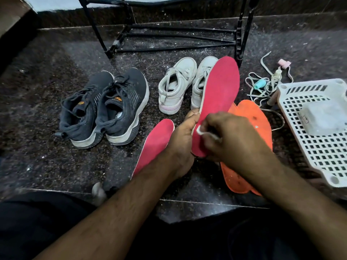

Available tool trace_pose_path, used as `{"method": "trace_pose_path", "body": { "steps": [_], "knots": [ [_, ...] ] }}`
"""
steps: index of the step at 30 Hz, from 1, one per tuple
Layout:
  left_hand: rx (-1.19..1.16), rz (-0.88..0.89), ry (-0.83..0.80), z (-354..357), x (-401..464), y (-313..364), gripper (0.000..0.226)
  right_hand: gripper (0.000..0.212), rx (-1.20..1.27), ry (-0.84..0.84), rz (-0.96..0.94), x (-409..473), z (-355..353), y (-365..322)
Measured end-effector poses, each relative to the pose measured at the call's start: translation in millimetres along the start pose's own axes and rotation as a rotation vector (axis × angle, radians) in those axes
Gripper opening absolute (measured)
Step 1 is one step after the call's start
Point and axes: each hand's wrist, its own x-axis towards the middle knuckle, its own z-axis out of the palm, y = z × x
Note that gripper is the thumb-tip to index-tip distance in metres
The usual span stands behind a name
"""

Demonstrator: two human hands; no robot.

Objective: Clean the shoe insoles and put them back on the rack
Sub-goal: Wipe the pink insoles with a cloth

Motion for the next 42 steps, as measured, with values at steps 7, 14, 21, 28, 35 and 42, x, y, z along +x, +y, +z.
{"method": "trace_pose_path", "body": {
  "steps": [7,14,21,28,35,42],
  "knots": [
    [0.016,0.014,0.18,-1,5,1,0.065,0.013,-0.018,-0.018,0.01,2,-5,5],
    [-0.08,0.018,0.179,-2,11,1,0.011,0.015,0.058,-0.117,-0.071,-10,9,-15],
    [0.098,0.098,0.078,-5,7,3,0.016,0.013,-0.077,0.021,0.03,5,-16,17],
    [0.09,0.132,0.014,0,6,-1,0.027,0.007,0.154,0.169,0.199,10,-27,29],
    [0.221,0.056,0.17,-5,7,-5,0.041,0.014,0.415,-0.029,0.239,15,-5,37],
    [0.237,-0.08,0.328,-18,16,-8,0.063,0.019,0.163,-0.168,0.187,4,19,23]
  ]
}}
